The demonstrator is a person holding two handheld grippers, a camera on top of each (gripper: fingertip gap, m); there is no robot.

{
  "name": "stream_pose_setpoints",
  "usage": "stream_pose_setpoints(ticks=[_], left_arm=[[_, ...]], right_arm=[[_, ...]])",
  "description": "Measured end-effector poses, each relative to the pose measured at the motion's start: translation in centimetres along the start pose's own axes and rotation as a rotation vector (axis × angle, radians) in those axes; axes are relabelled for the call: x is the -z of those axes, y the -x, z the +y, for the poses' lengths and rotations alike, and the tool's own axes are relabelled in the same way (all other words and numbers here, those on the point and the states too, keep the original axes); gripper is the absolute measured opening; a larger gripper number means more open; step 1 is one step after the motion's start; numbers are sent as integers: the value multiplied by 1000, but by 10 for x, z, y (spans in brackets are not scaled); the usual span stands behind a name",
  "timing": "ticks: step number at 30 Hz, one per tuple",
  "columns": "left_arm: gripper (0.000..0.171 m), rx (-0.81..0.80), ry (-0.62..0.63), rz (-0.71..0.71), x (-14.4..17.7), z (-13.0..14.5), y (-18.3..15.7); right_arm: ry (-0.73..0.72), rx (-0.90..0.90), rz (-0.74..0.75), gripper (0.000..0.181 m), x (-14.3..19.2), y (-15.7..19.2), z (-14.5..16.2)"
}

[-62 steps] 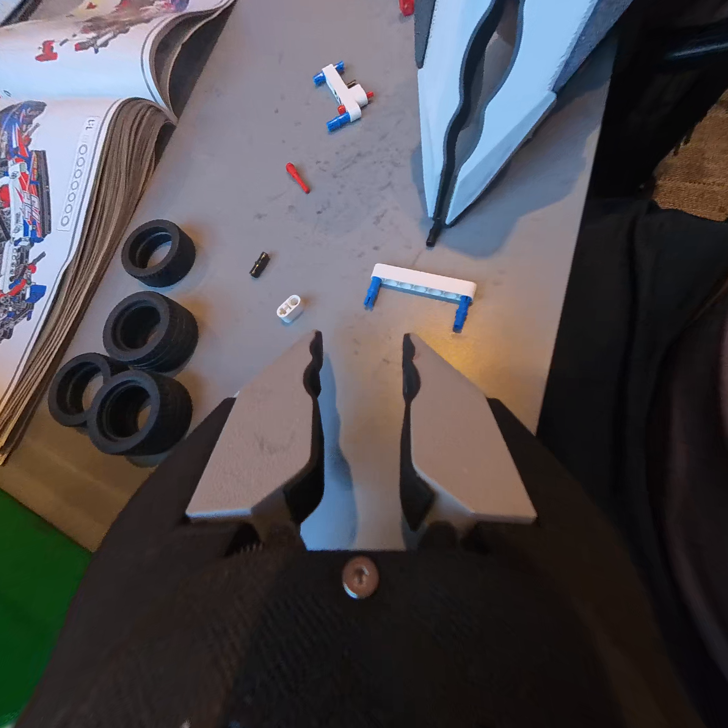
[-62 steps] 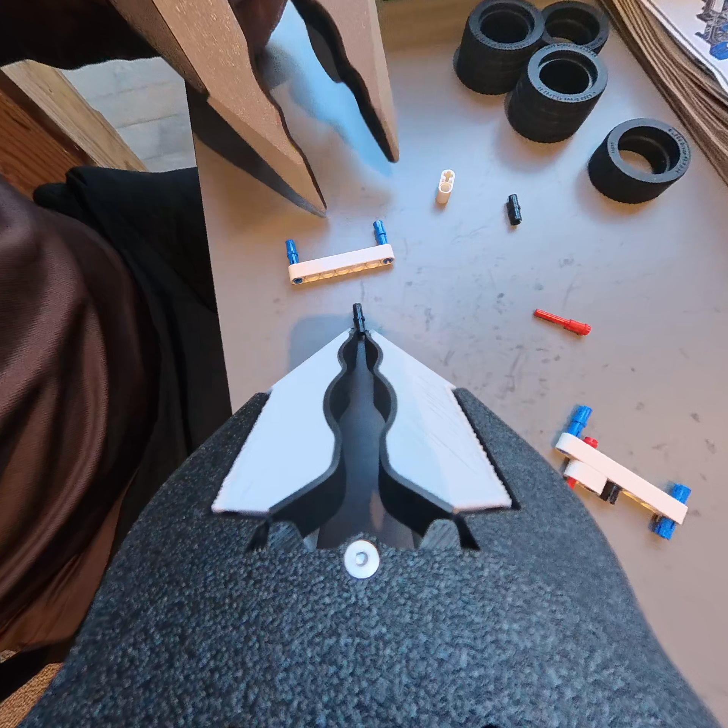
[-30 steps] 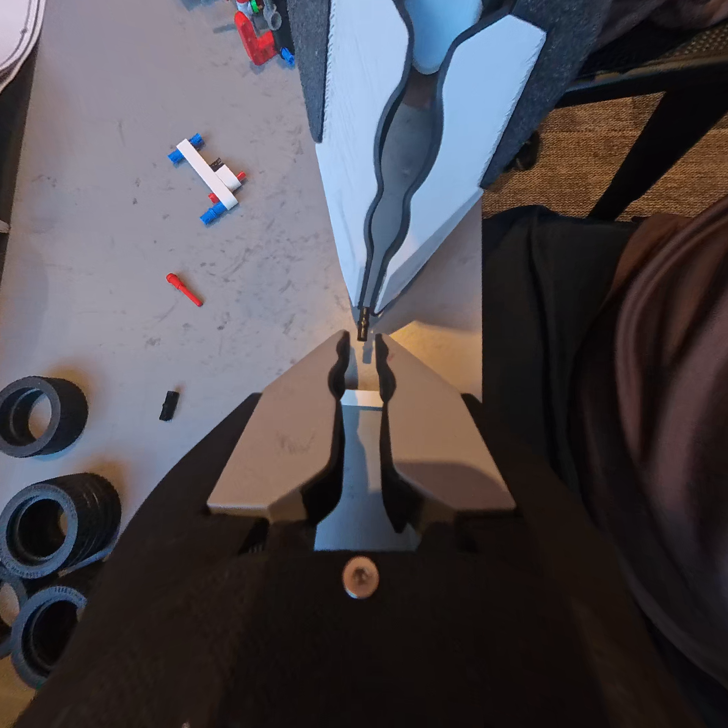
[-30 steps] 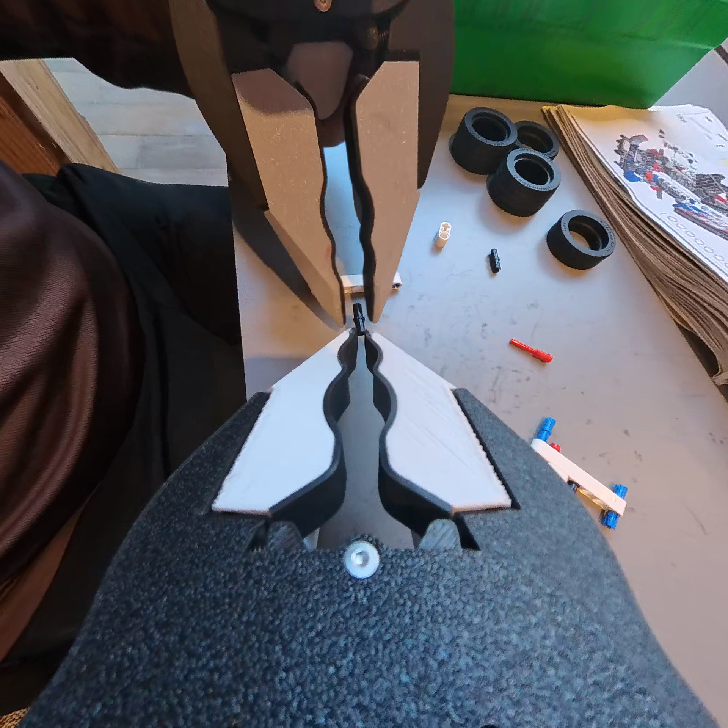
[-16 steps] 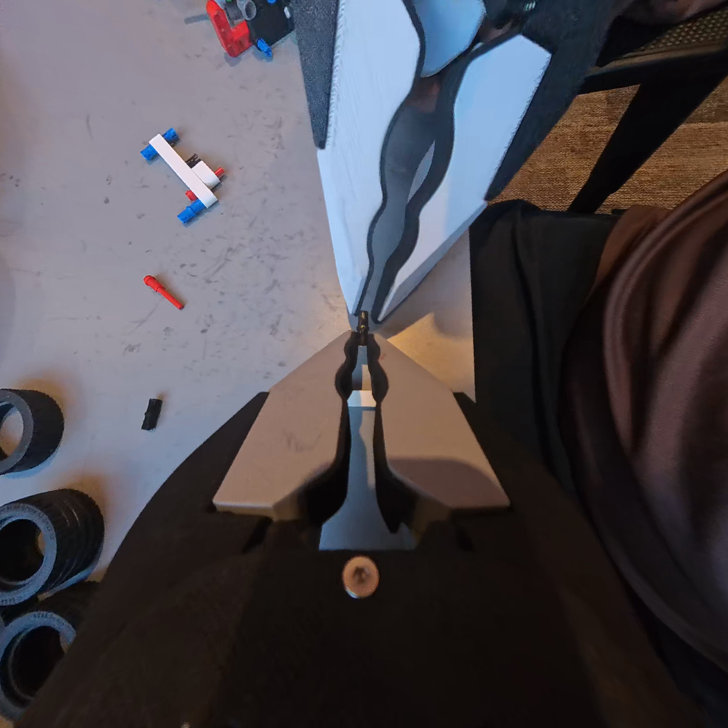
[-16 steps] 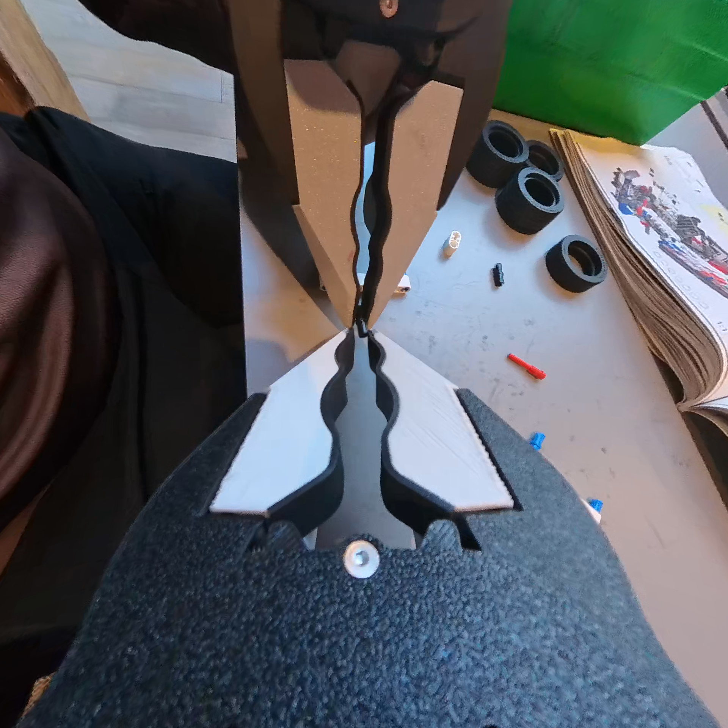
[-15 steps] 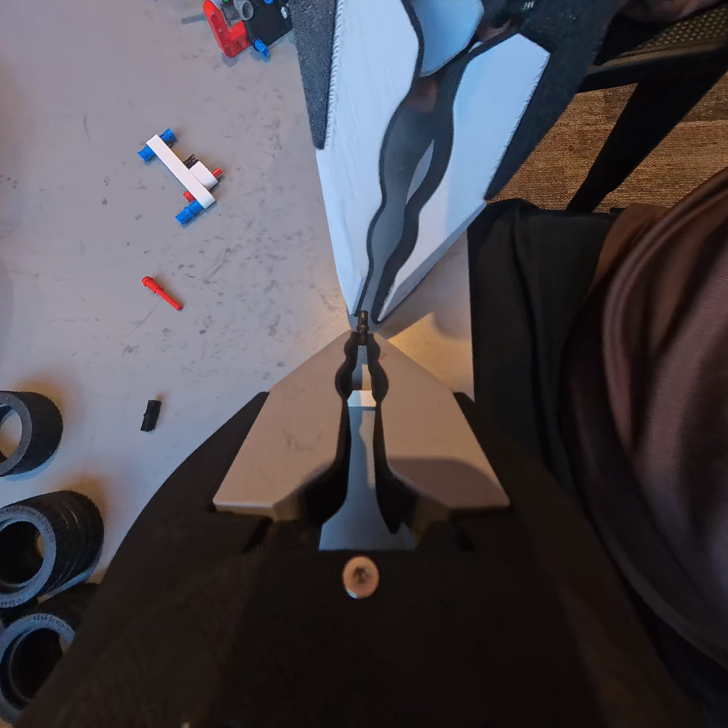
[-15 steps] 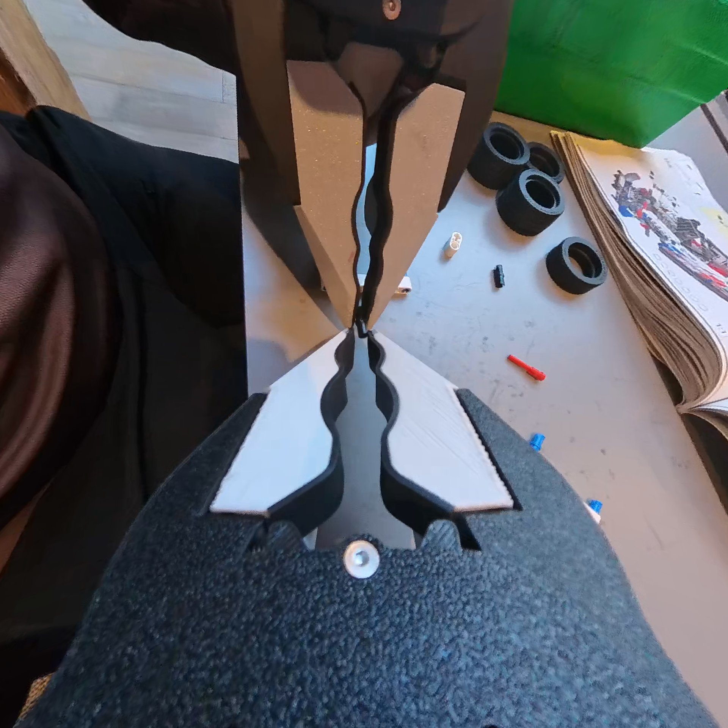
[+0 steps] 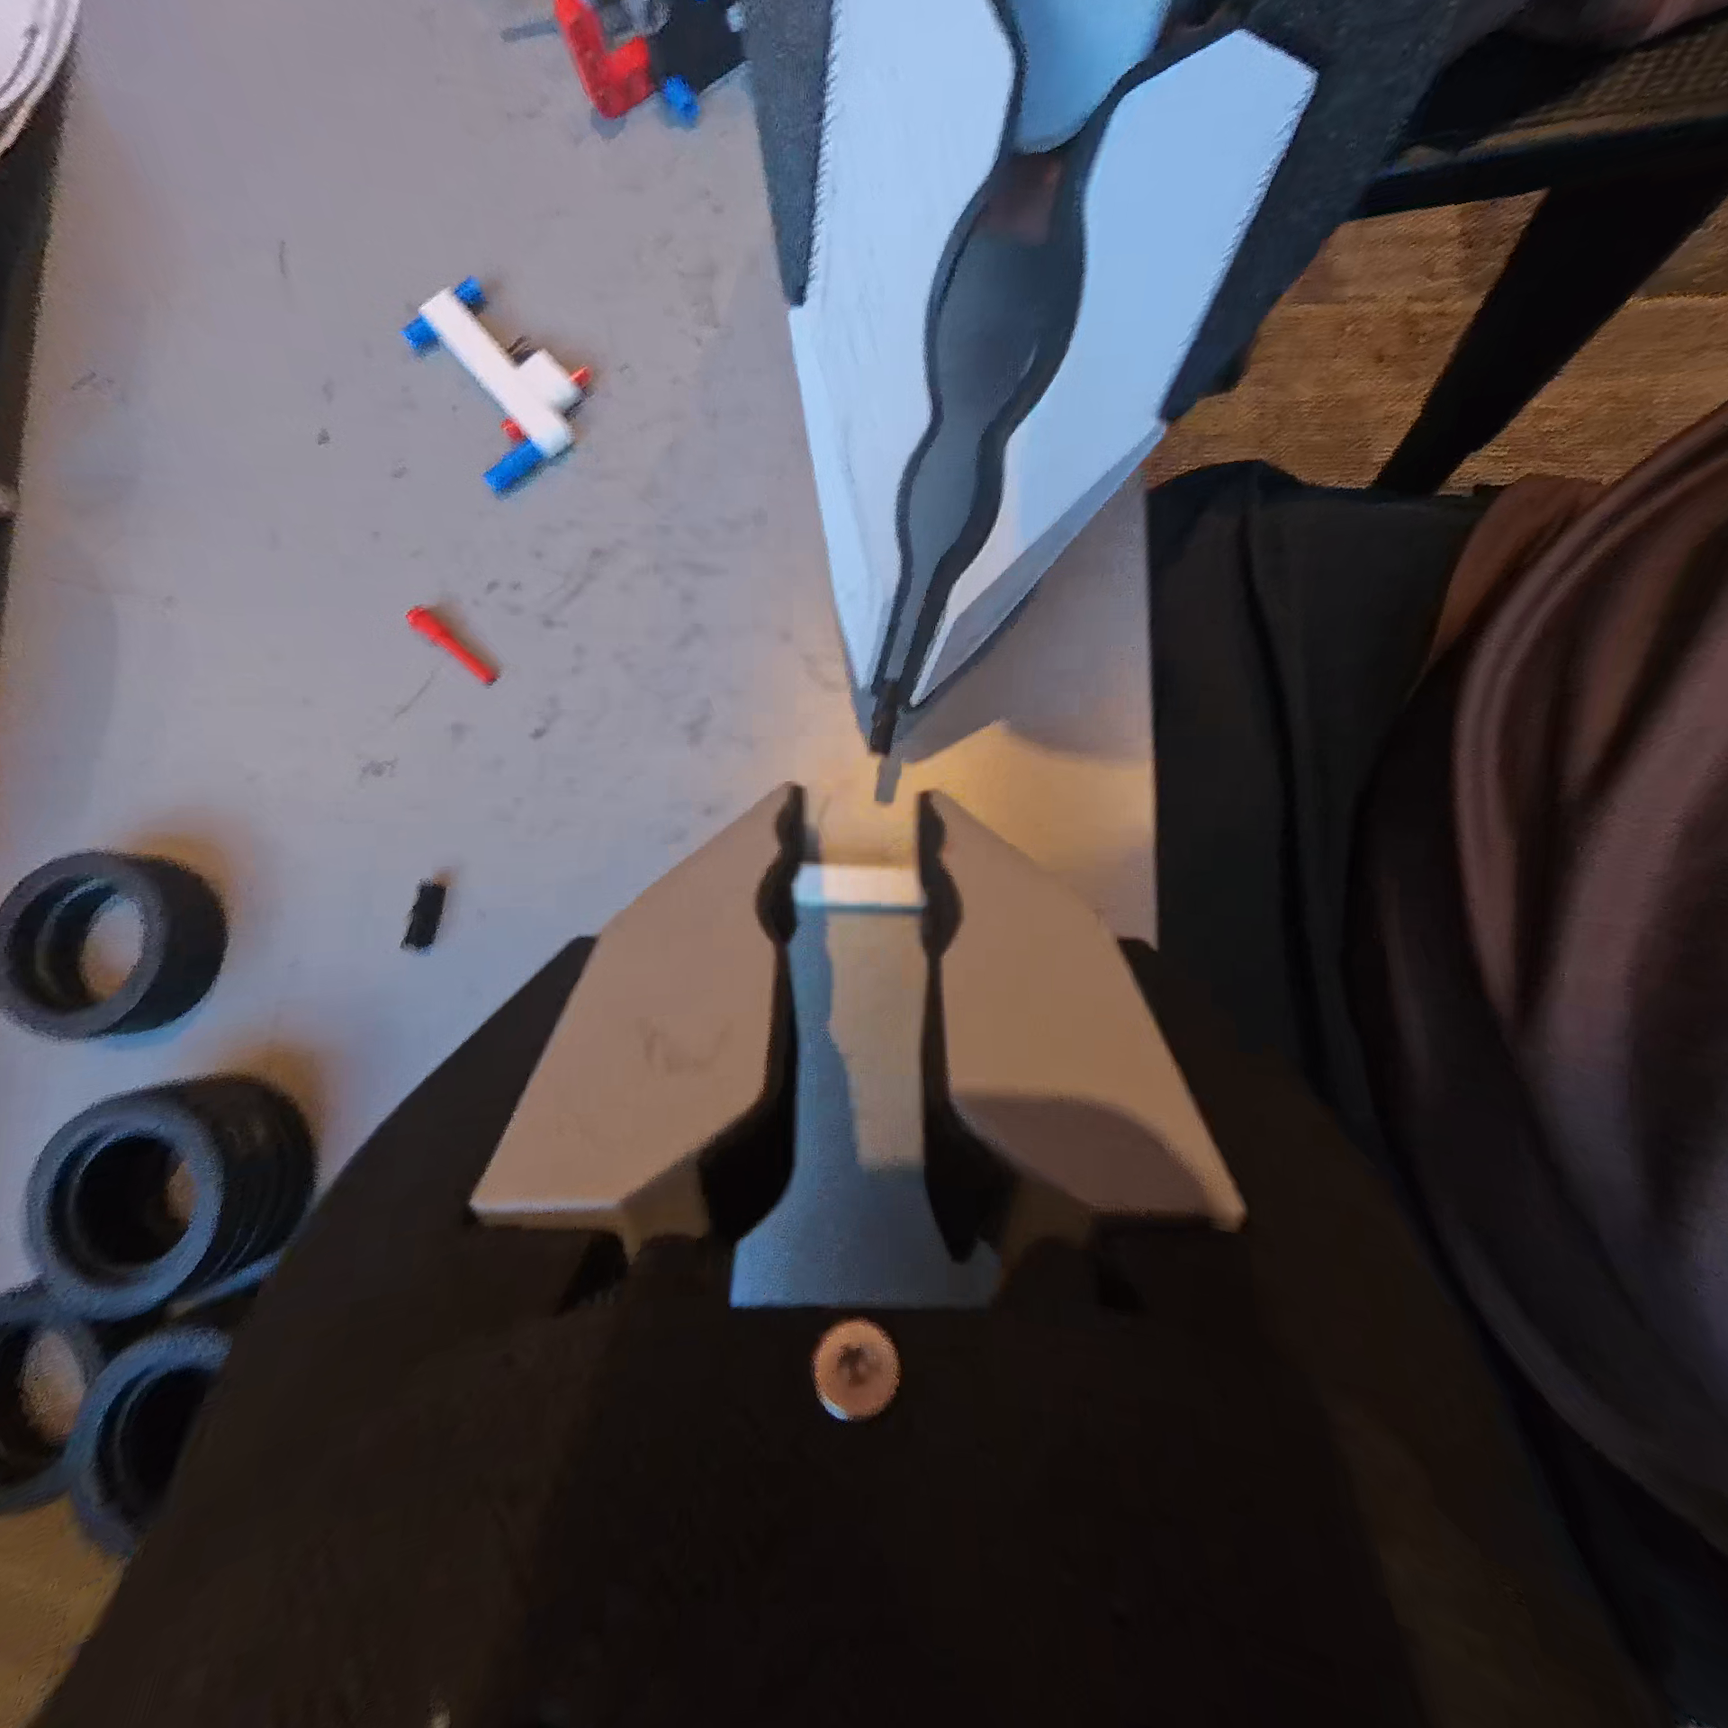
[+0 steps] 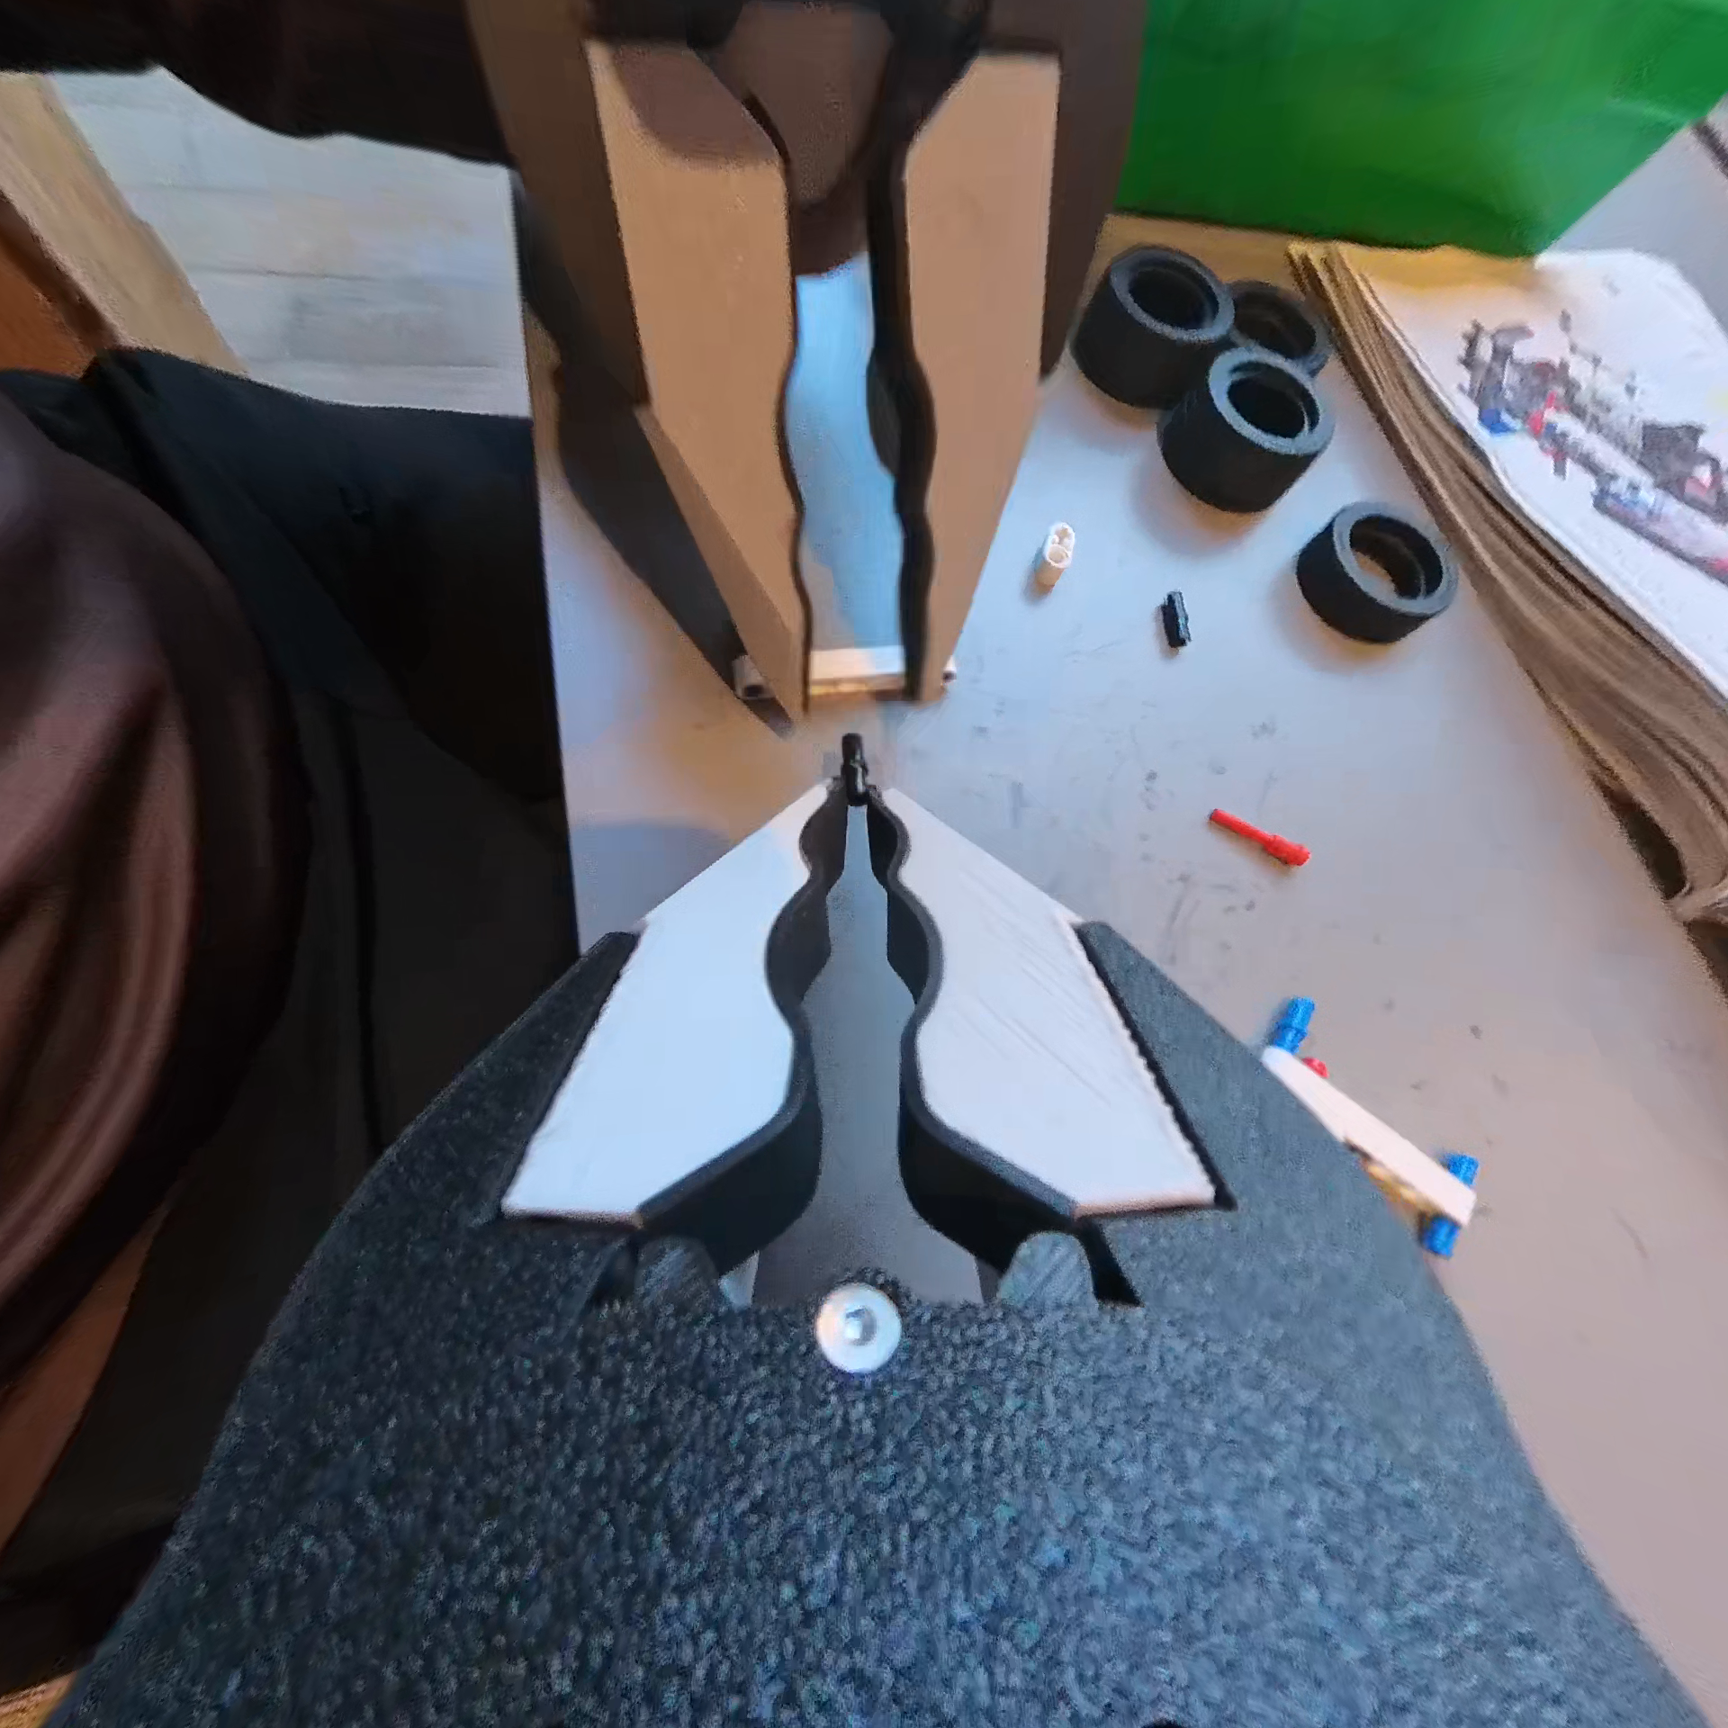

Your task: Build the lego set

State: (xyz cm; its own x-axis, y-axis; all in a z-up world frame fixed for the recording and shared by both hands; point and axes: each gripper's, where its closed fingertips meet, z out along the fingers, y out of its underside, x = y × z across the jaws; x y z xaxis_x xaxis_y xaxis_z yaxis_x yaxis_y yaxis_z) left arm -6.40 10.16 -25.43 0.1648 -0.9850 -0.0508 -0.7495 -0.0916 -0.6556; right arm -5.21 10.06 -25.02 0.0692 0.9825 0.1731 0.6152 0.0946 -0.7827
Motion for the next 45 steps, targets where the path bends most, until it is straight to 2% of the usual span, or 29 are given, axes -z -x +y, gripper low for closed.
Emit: stream_pose_setpoints(ticks=[2,9,13,16,33,36,45], left_arm=[[52,37,20,-28,9,7,9],[68,51,118,18,4,28,4],[66,46,111,40,1,25,1],[54,30,104,53,0,22,-2],[54,8,56,79,-1,22,-2],[54,0,42,94,-1,22,-2],[54,7,-2,99,0,23,-2]], right_arm=[[6,-65,-10,3,-1,-3,1],[58,-182,-46,4,-12,-4,3],[97,-195,-66,3,-17,-2,7],[84,-208,-87,3,-18,0,3],[71,-205,-145,3,-24,4,-4],[88,-149,-173,3,-25,7,0],[95,-69,-104,2,-28,6,0]])
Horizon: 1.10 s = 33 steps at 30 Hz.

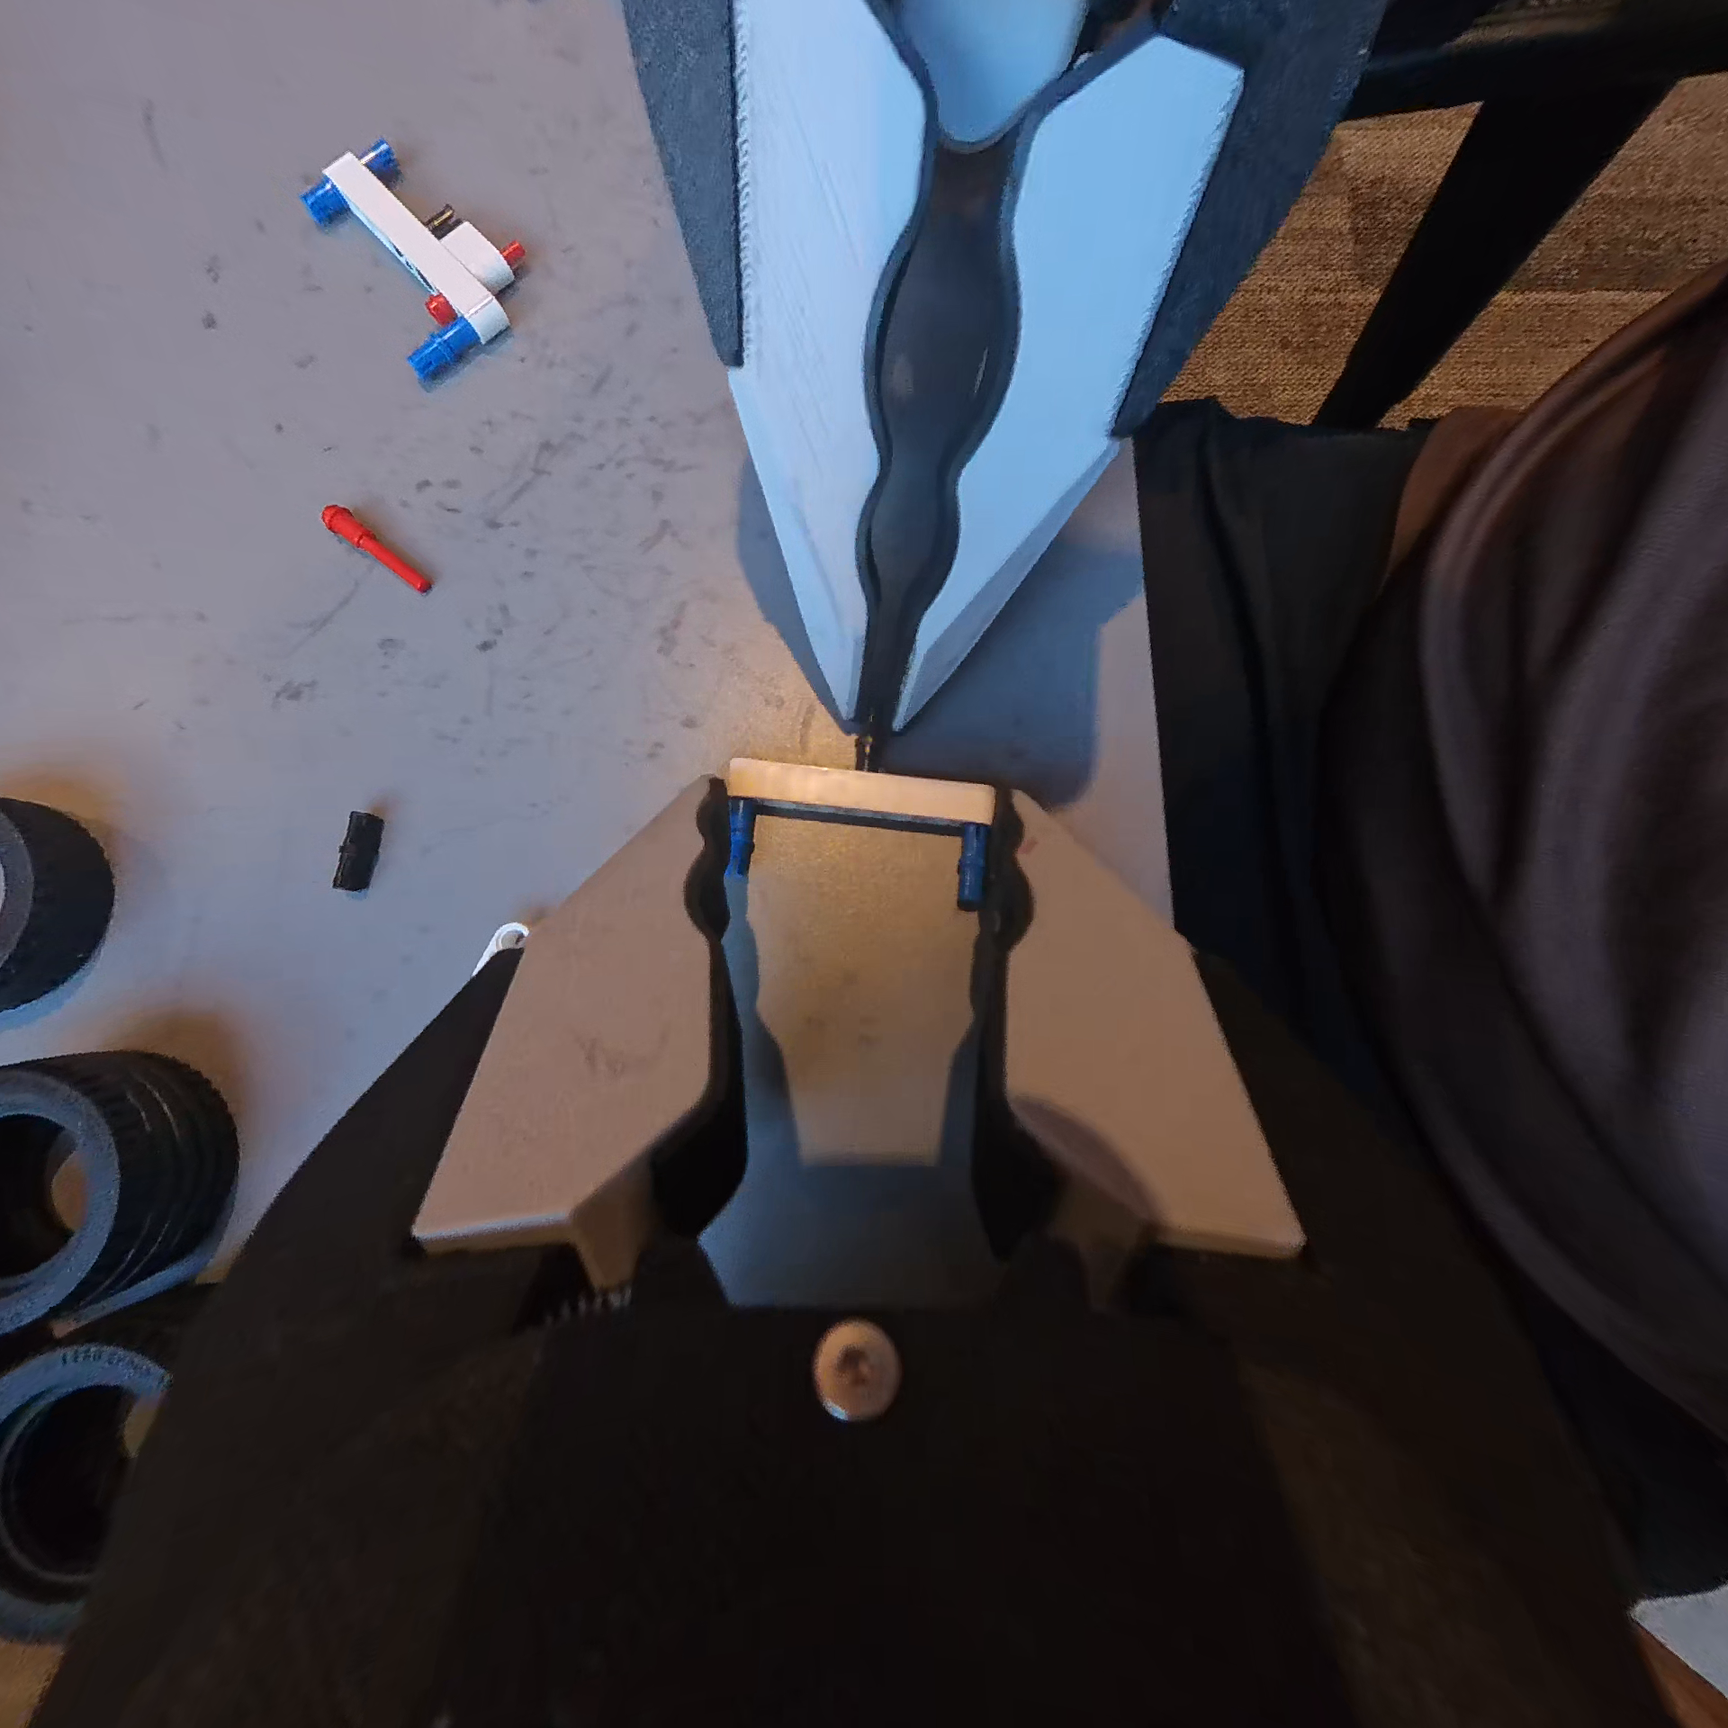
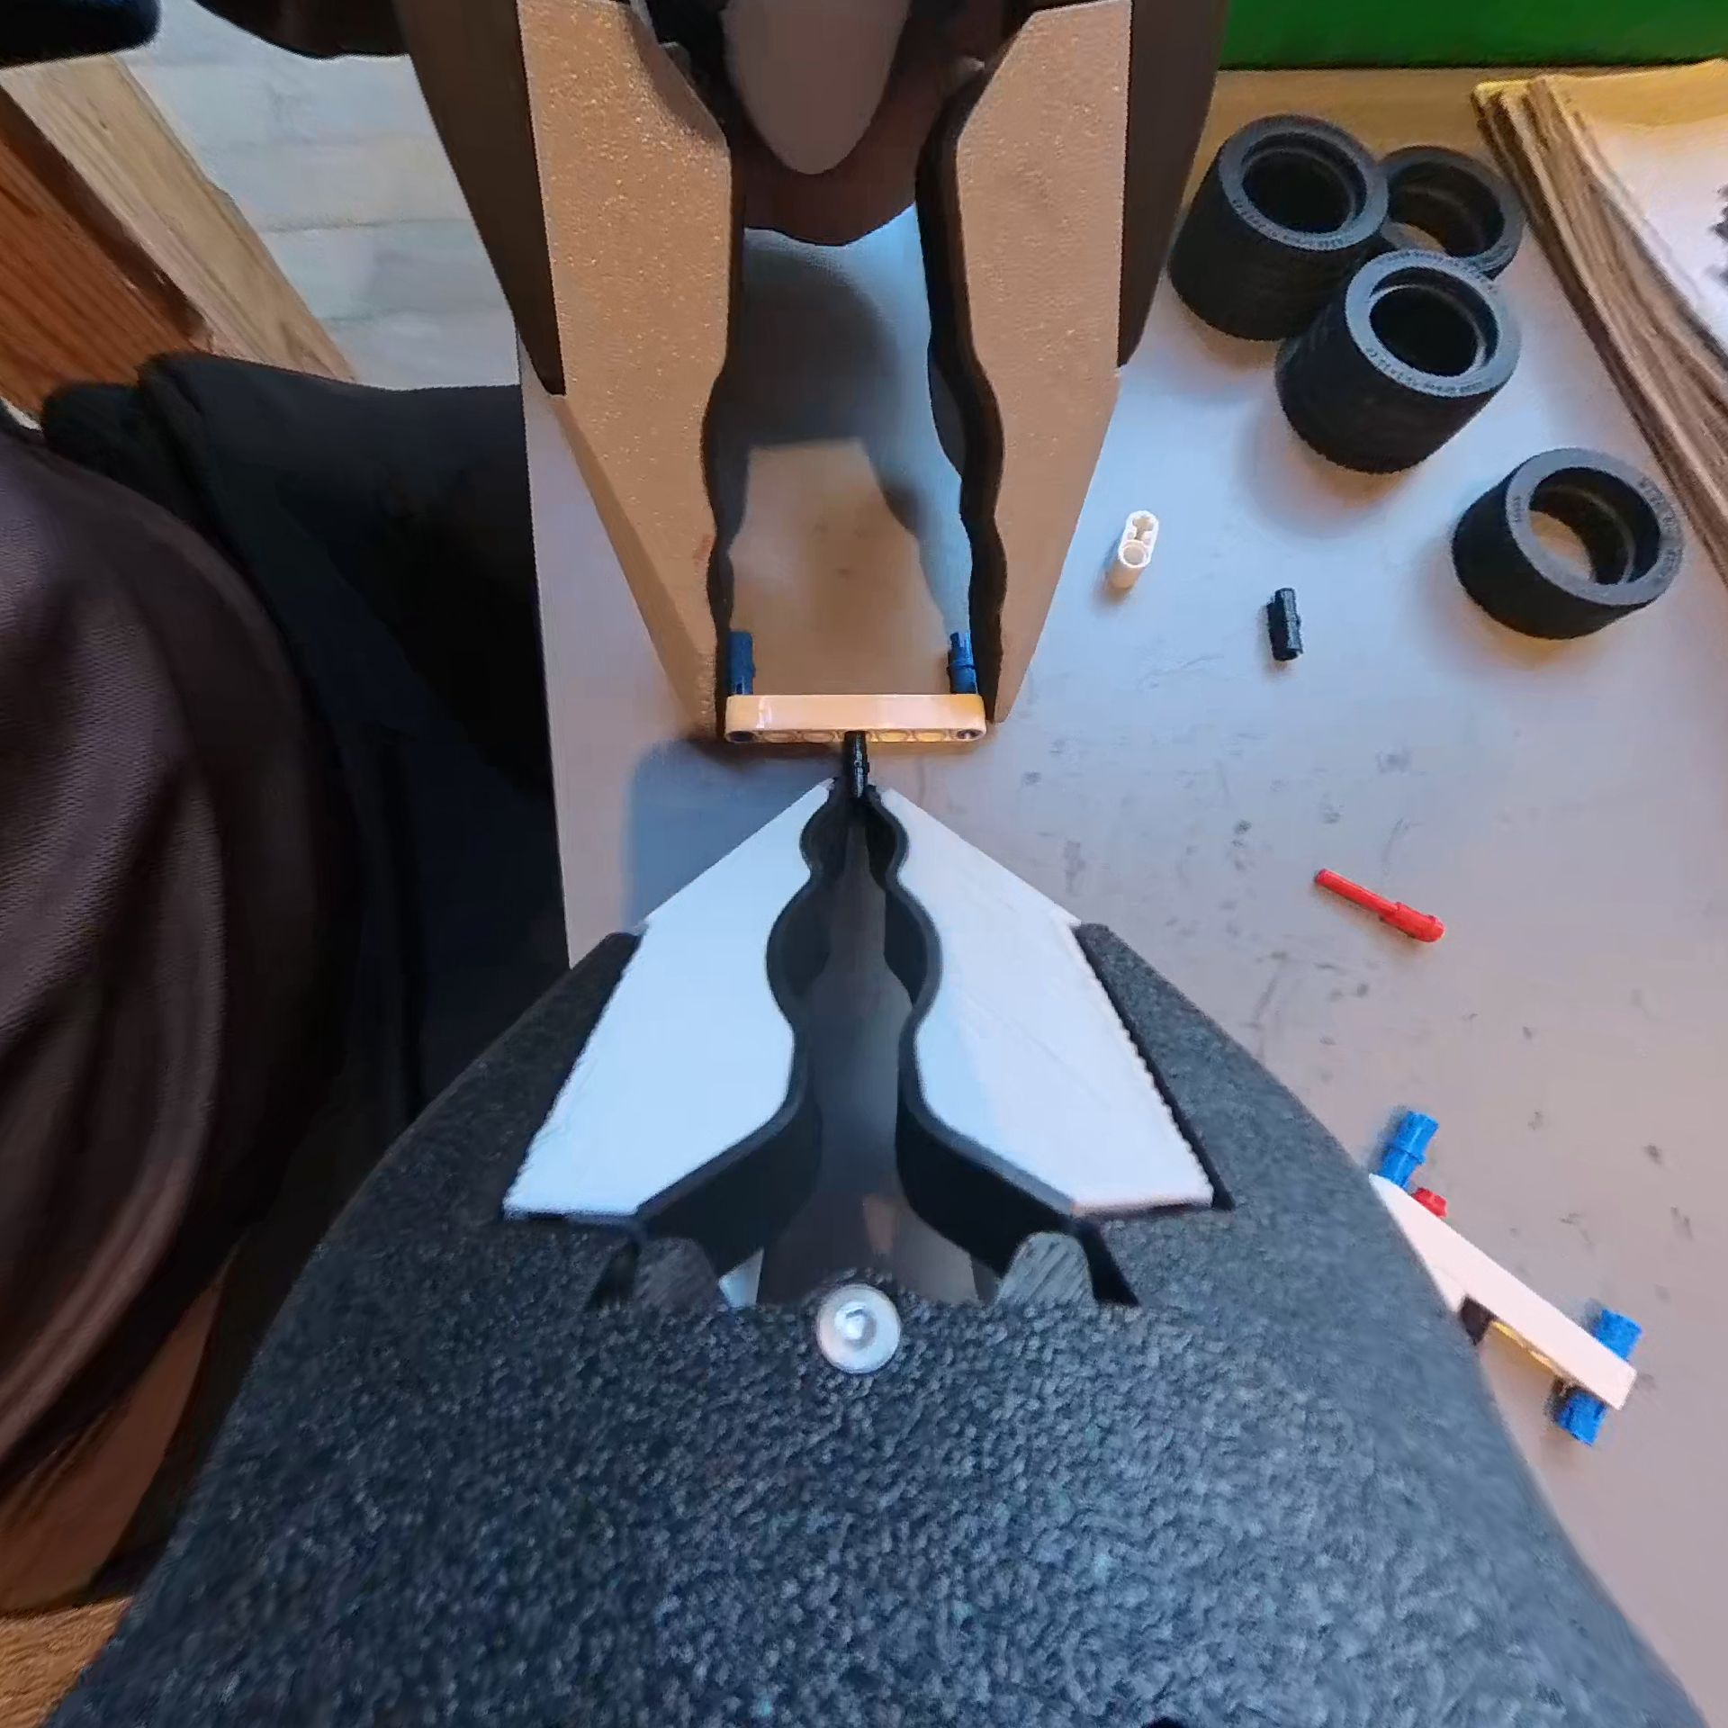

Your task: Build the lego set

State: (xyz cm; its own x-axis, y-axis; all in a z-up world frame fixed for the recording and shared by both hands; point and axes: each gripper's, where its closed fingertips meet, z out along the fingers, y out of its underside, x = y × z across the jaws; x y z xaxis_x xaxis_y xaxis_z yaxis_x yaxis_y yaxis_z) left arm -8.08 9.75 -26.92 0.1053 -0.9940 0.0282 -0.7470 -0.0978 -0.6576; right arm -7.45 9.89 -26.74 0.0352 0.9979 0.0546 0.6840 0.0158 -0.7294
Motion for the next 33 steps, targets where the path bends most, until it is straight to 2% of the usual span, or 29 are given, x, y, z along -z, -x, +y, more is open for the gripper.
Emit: stream_pose_setpoints(ticks=[13,25,33], left_arm=[[55,5,-63,-4,1,0,0],[54,4,-85,-2,0,0,0],[54,10,-88,-7,1,0,0]], right_arm=[[-33,-11,-5,2,1,1,-5],[-7,25,6,2,-6,0,-6],[-10,-26,-33,3,-6,0,-6]])
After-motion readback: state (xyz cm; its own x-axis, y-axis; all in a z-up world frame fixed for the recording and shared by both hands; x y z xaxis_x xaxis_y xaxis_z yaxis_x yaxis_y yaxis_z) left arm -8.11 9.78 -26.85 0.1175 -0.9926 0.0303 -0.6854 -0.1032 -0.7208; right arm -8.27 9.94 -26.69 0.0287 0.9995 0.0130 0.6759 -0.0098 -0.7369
